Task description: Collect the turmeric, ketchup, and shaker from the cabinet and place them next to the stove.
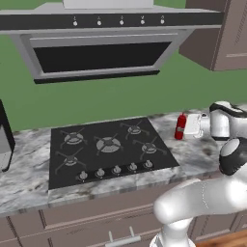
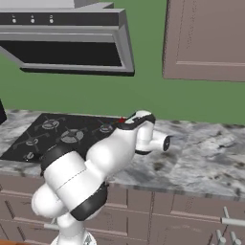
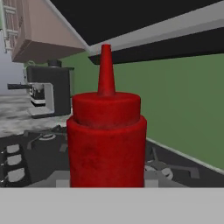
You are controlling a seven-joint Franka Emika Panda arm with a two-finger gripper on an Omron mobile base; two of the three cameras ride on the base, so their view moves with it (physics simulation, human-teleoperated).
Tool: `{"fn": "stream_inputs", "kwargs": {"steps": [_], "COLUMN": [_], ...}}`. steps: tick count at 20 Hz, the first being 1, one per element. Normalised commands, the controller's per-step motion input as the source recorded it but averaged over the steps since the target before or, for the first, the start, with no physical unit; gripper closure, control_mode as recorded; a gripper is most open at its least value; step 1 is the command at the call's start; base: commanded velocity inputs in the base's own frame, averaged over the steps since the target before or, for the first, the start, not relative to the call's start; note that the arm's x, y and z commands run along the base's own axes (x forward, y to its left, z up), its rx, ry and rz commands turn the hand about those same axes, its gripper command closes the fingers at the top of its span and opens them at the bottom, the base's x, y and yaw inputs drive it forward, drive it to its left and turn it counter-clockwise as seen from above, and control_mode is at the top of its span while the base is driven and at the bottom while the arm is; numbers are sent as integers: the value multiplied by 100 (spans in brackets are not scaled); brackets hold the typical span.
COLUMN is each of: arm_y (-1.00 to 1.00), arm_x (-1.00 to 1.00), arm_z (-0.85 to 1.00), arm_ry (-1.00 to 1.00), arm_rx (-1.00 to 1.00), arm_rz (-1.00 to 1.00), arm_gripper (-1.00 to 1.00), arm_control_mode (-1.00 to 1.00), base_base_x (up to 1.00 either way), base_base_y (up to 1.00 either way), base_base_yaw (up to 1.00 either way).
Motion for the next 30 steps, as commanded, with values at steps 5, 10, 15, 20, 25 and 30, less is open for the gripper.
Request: {"fn": "stream_inputs", "kwargs": {"steps": [5, 10, 15, 20, 25, 30], "arm_y": [-1, -17, -16, -11, -12, -21], "arm_x": [37, 37, 32, 35, 39, 35], "arm_z": [-20, -16, -30, -35, -36, -34], "arm_ry": [0, 0, 0, 0, 0, 0], "arm_rx": [0, 0, 0, 0, 4, 9], "arm_rz": [0, 1, 5, 7, 11, 14], "arm_gripper": [100, 100, 100, 100, 100, 100], "arm_control_mode": [-100, -100, -100, -100, -100, -100], "base_base_x": [0, 0, 0, 0, 0, 0], "base_base_y": [0, 0, 0, 0, 0, 0], "base_base_yaw": [0, 0, 0, 0, 0, 0]}}
